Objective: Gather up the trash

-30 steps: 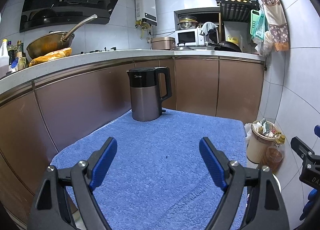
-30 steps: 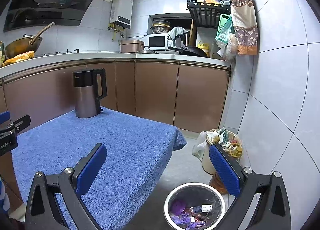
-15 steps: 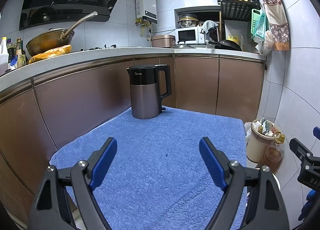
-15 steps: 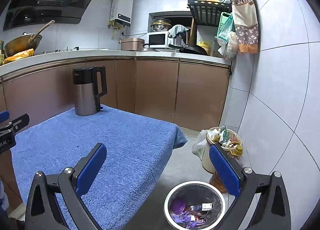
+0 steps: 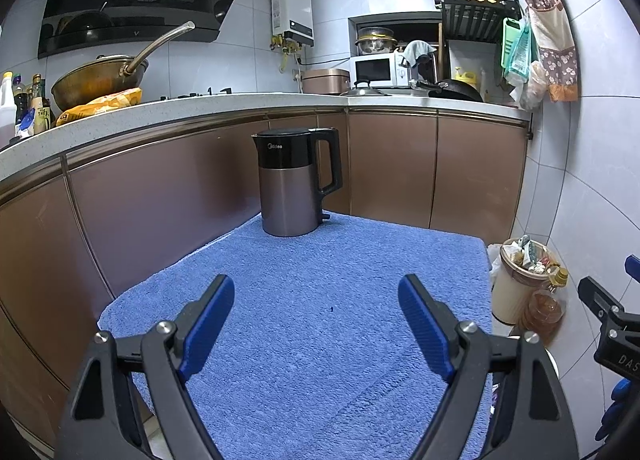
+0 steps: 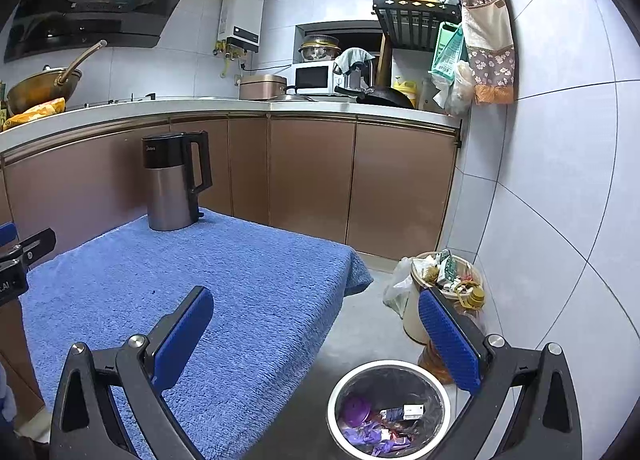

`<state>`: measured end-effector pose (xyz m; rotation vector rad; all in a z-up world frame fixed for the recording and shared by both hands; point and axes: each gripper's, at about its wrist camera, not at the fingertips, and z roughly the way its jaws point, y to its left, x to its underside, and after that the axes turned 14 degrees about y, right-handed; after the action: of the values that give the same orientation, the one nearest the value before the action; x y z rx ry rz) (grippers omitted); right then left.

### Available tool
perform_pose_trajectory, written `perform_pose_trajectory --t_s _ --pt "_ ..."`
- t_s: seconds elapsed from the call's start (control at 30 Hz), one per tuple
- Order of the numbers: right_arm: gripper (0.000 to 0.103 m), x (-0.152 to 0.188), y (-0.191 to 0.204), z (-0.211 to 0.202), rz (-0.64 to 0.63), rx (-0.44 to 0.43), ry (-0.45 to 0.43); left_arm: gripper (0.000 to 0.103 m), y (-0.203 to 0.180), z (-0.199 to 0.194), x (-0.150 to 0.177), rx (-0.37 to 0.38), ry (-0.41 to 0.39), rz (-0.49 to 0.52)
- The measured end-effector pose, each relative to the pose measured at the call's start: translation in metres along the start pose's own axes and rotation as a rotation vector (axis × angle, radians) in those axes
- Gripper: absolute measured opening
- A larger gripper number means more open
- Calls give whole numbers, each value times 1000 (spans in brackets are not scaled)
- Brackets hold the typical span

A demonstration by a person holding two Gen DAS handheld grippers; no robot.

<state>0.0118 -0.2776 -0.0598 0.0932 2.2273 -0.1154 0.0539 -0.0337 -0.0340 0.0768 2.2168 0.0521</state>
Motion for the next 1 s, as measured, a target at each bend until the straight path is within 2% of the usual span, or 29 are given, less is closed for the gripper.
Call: perform_pose_trajectory --t_s 1.0 --pt "103 0 -2 0 0 -4 2 84 -1 -3 2 9 7 -11"
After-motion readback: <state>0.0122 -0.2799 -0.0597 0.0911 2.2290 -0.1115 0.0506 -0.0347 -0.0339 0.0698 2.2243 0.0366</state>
